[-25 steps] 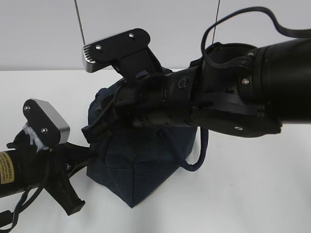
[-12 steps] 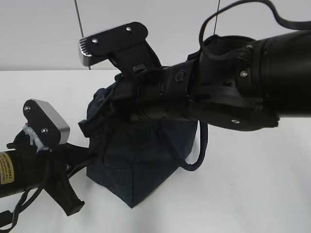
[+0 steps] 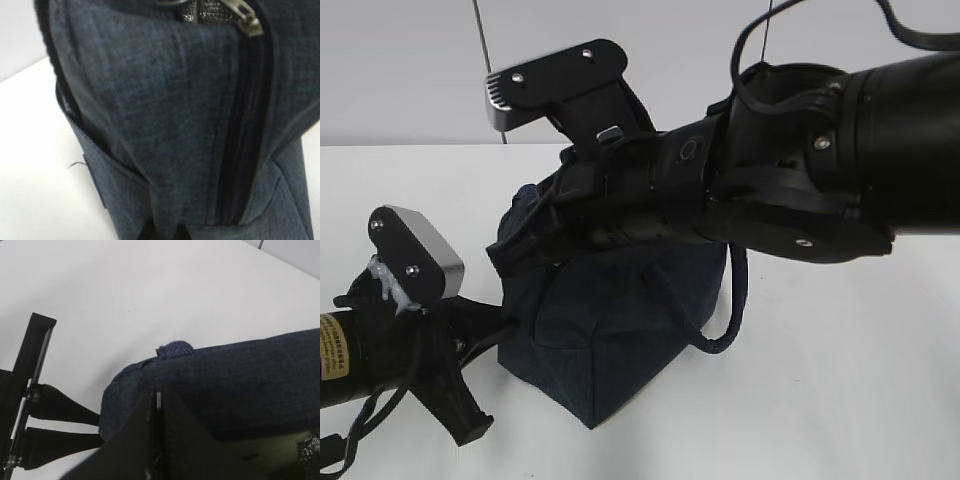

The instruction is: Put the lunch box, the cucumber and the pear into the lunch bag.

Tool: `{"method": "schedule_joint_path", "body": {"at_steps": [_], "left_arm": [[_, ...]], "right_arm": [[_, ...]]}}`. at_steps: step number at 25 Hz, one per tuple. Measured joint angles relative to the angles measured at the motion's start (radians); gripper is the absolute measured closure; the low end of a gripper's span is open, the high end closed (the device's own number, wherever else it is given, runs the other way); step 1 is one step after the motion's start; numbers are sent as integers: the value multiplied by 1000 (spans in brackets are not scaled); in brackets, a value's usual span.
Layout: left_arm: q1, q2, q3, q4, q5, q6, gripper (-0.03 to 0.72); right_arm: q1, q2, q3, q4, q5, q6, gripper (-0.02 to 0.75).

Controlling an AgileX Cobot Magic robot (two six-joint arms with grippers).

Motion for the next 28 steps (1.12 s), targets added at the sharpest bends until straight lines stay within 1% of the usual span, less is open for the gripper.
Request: {"method": "schedule_joint_path", "body": {"at_steps": [6,15,28], "left_arm": [[0,0,0,0,0,0,685],[0,0,-4,-1,-5,0,685],[0,0,-11,-5,-21,-2,685]], "right_arm": [[-5,0,0,-12,26,0,738],[-78,0,-28,-15,47,2,738],[-82,0,-81,20,59,2,738]]}}
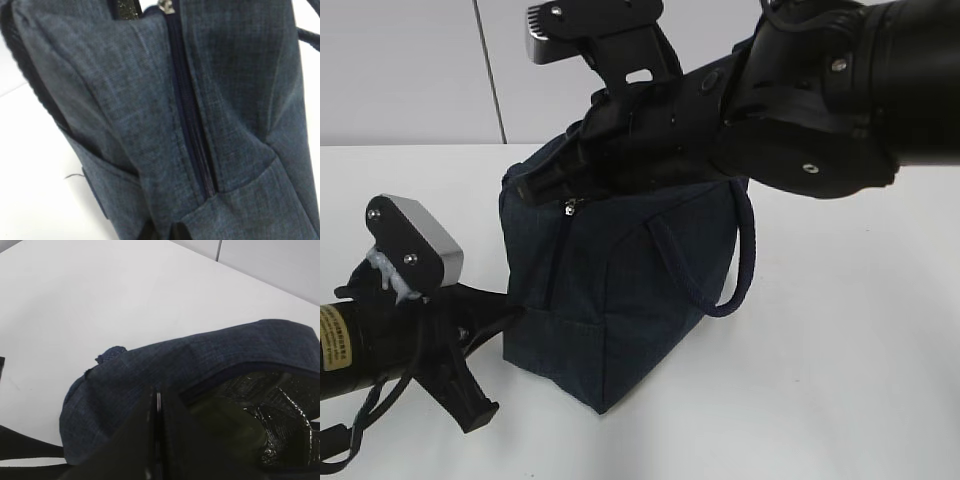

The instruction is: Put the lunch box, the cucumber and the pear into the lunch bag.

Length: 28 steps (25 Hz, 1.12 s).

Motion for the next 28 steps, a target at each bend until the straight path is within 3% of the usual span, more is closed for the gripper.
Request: {"method": "schedule_joint_path", "body": {"at_steps": [17,28], "left_arm": [[0,-1,-6,-2,53,-2,685],[0,-1,-8,-2,77,-2,685]], "right_arm": [[-5,-1,-9,-14,0,2,738],[-101,-6,-67,-17,19,32,738]]}}
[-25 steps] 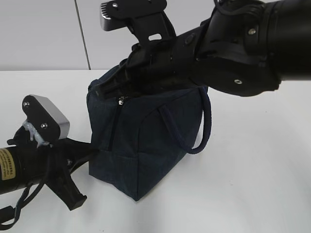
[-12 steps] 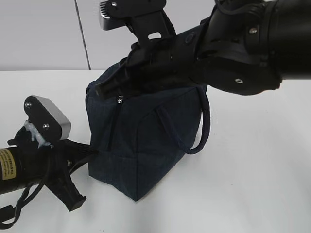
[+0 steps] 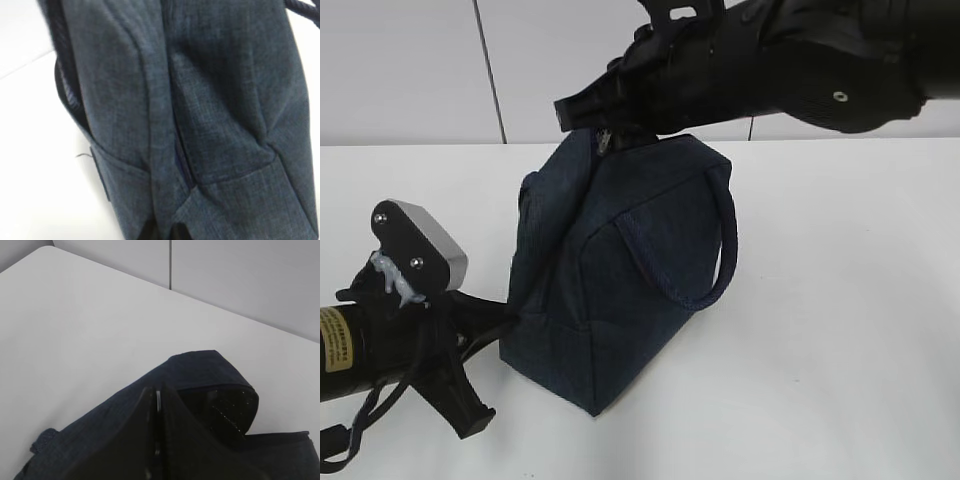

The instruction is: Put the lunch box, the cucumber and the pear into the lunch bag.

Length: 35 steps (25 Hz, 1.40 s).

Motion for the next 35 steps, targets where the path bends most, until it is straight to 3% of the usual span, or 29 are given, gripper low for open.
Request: {"method": "schedule_joint_path", "body": {"at_steps": [15,25,27,32,35], "left_arm": [[-2,17,5,2,63,0,685],[-2,48,10,3,-1,0,669],[-2,28,10,11,-29,0,608],[-8,-50,10,91,-65,-23,340],[-32,-84,11,159,-65,-70,271]], "right_arm": [[-177,90,-10,-1,-35,76,738],[-175,98,-16,-19,-73,82,738],[-173,98,-16,-19,-73,82,738],[-169,98,-16,-19,-73,83,738],[-167,98,-16,-7,-73,83,738]]}}
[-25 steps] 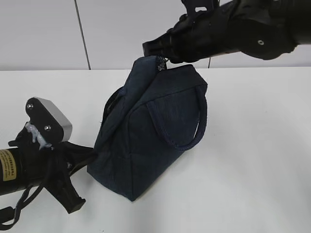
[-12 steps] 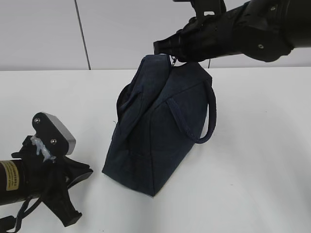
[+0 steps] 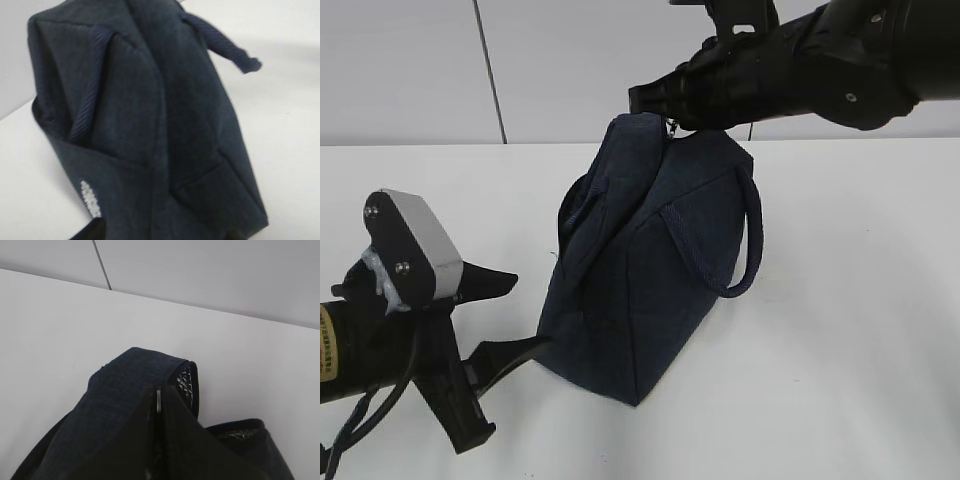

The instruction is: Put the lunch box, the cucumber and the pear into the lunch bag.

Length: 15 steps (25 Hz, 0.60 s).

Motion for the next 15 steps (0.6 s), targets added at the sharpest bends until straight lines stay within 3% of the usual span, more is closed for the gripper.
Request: {"method": "schedule_joint_path", "body": {"at_steps": [5,15], "left_arm": [[-51,-25,2,23,-22,-16,269],[-55,36,-50,-99,-35,16,303]], "right_arm": [[20,0,0,14,2,0,738],[147,0,0,6,2,0,738]]}}
